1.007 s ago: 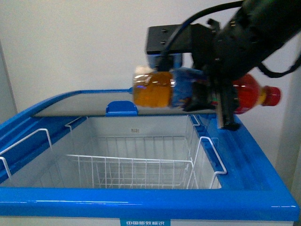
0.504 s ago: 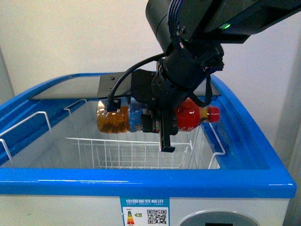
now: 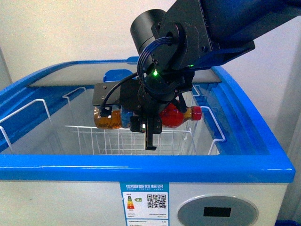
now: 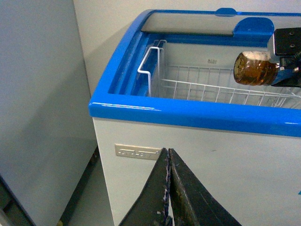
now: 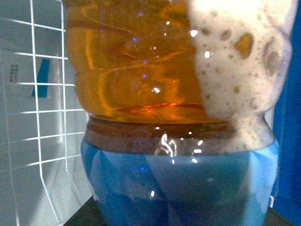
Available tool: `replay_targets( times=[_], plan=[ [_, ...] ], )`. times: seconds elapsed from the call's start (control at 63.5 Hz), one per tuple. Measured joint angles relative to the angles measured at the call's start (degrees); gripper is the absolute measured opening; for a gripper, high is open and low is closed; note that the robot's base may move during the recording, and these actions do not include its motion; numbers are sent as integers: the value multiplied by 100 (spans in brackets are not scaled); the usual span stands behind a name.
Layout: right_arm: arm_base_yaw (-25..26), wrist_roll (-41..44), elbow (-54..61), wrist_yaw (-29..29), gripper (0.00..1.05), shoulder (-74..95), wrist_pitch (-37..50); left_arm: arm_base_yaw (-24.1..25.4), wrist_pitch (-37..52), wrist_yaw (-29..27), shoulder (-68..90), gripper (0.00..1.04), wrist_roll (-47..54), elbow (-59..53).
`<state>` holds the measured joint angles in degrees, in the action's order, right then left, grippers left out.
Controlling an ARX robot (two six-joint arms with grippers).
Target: Put drink in fridge
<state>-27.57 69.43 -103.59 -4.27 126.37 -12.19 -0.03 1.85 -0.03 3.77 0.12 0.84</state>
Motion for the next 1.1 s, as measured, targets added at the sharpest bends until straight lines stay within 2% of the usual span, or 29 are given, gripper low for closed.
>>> replay_targets(
  times=[0.189, 0.457, 0.519, 0.63, 0.661, 0.787, 0.85, 0.96, 1.102],
  plan=[
    [-39, 28, 275, -31, 37, 70, 409, 0, -168, 4, -328, 4, -7, 0],
    [-98, 50, 693, -157, 37, 181, 949, 0, -177, 2, -341, 44, -2, 0],
    [-98, 70, 758, -157, 45, 186, 953, 0, -177, 4, -341, 55, -2, 0],
    [-94, 74, 772, -105, 68, 184, 949, 0, -177, 2, -341, 76, -2, 0],
    [-96, 74, 772, -94, 72, 177, 946, 0, -177, 4, -341, 82, -2, 0],
    [-96, 83, 772, 11, 90, 72, 925, 0, -177, 2, -341, 98, 2, 0],
    [-96, 70, 772, 57, 98, -37, 896, 0, -177, 2, -341, 96, 0, 0],
    [-68, 9, 741, 184, 97, -258, 761, 0, -177, 2, -341, 97, 0, 0],
    [-81, -529, 669, 739, 97, -734, 192, 0, -177, 2, -341, 97, 0, 0]
  ],
)
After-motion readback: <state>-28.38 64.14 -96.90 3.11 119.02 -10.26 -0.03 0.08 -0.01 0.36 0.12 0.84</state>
